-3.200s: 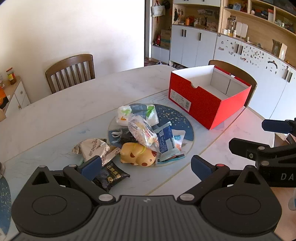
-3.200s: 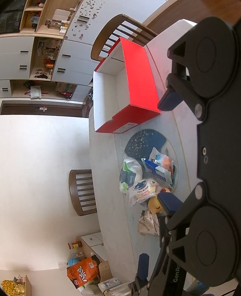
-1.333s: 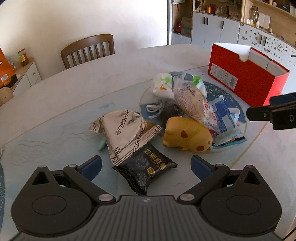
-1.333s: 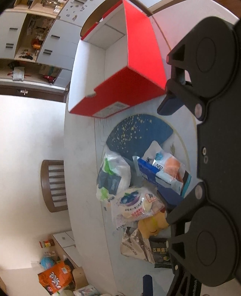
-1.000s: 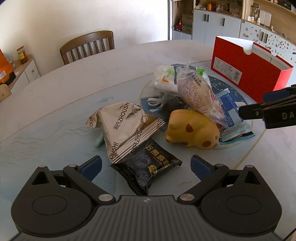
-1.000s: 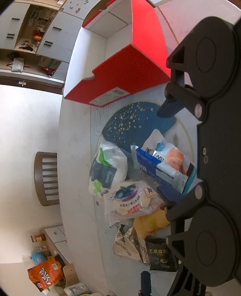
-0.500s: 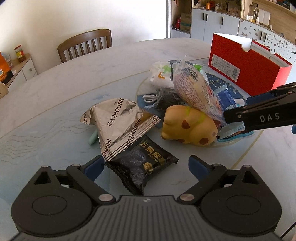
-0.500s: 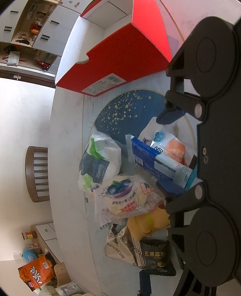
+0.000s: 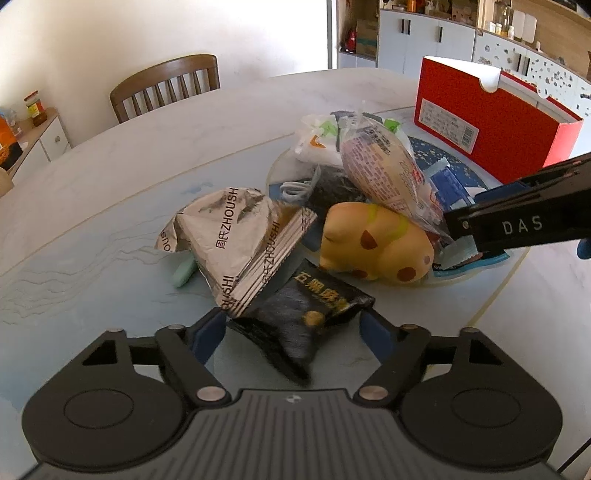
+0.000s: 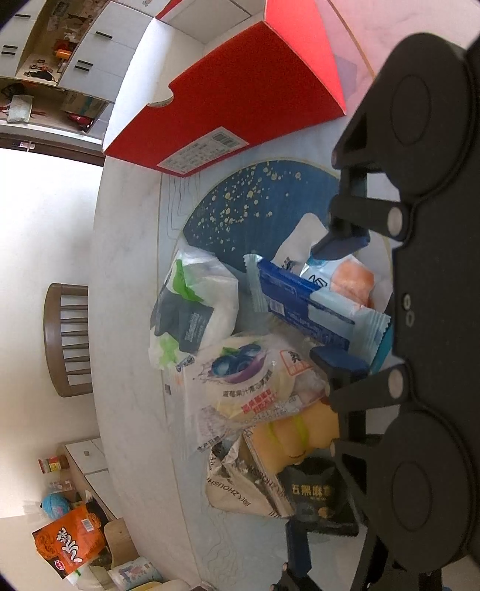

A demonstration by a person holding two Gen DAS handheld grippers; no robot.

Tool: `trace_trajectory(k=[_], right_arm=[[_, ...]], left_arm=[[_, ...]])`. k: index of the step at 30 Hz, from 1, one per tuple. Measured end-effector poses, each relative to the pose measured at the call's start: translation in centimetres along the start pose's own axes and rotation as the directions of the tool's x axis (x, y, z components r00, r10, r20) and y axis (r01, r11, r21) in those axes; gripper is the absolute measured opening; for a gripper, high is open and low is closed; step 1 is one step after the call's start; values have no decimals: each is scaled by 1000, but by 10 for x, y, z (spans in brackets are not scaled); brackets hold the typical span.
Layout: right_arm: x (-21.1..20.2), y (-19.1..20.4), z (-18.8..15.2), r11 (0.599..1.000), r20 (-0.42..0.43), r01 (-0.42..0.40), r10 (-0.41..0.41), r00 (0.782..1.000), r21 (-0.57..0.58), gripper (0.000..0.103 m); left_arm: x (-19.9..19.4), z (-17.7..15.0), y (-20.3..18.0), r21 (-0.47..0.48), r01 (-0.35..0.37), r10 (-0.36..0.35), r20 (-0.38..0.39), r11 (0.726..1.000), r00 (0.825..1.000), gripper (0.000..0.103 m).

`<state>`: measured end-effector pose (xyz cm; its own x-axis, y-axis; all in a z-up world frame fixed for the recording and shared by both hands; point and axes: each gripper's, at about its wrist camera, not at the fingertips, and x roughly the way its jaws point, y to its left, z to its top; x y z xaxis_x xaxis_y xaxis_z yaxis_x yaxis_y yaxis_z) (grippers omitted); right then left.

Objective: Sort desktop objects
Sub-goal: 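Grasp the black snack packet with the left tool while the right tool grasps the blue-white packet, then lift both held packets and carry them over the red shoebox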

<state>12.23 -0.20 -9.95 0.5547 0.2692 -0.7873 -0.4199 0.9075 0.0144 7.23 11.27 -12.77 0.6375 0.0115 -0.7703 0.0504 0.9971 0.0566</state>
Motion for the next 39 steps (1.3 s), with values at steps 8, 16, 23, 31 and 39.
trace_trajectory(k=[8, 16, 23, 31, 39], right_arm=[[-5, 3, 0, 1000, 3, -15, 15, 1000, 5, 35], [-14, 2, 1, 1000, 23, -6, 5, 1000, 19, 25], [-26, 1, 0, 999, 51, 11, -13, 999, 37, 18], [-39, 2, -3, 998, 71, 32, -35, 997, 47, 12], [-53, 2, -6, 997, 92, 48, -54, 994, 66, 12]], left_arm=[[-2, 0, -4, 18, -6, 7, -3, 1000, 1000, 65], [-7, -1, -6, 28, -4, 4, -6, 1000, 1000, 54], [-14, -3, -9, 32, 13, -13, -6, 999, 1000, 50], [-26, -6, -8, 31, 29, -29, 8, 999, 1000, 50], [-40, -6, -5, 26, 39, -40, 26, 999, 999, 50]])
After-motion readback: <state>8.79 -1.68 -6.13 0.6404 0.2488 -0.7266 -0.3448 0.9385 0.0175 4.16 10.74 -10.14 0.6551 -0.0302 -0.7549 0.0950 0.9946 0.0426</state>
